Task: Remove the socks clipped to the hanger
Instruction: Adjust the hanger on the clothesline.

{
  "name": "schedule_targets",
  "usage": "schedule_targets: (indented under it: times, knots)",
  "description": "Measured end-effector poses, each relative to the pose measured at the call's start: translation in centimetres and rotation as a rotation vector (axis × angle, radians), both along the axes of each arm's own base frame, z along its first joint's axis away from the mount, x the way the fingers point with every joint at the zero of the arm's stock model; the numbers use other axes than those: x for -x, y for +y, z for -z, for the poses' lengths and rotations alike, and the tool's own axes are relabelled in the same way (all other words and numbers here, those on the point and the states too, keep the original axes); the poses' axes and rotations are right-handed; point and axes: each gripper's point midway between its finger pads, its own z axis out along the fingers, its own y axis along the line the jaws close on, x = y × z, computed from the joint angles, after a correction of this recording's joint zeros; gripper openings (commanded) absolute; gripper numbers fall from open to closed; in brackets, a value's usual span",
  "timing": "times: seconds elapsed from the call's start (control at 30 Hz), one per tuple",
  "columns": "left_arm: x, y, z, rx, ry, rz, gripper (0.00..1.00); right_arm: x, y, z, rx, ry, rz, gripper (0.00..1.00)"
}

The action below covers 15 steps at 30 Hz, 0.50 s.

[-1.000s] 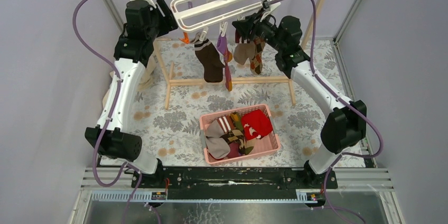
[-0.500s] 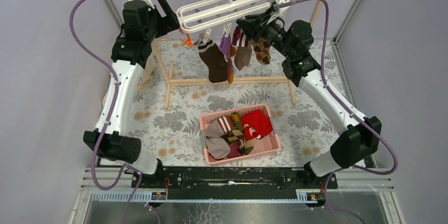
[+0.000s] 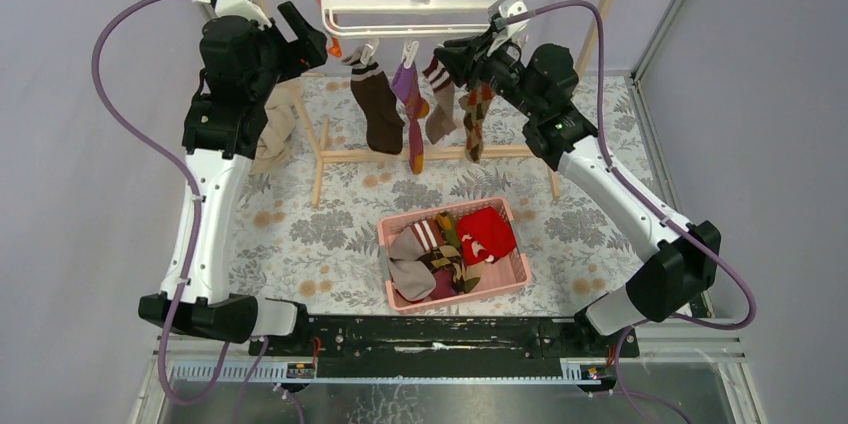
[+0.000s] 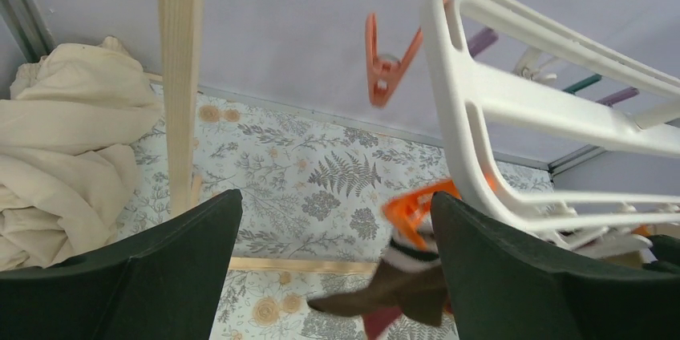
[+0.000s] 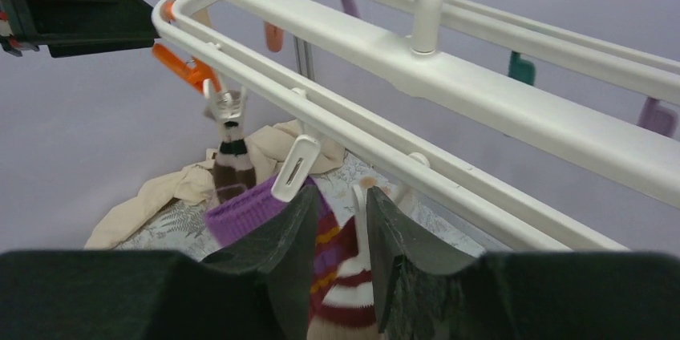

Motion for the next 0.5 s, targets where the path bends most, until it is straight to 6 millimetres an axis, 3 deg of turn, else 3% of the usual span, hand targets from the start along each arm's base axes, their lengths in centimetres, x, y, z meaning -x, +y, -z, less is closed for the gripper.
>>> schedule_targets:
  times: [0.17, 0.37, 0.5]
  knots:
    - [1.3, 0.0, -0.7, 0.003, -0.015, 0.009, 0.97, 0.5, 0.7, 0.0, 0.014, 0.000, -0.002, 0.36]
    - [2.2, -0.2, -0.7, 0.005, -0.018, 0.022, 0.98, 0.7, 1.0, -0.5, 0.017, -0.005, 0.008, 0.52]
    - [2.5, -0.5, 0.3, 0.007, 0.003, 0.041, 0.98, 0.7, 0.6, -0.1, 0.025, 0.023, 0.029, 0.55]
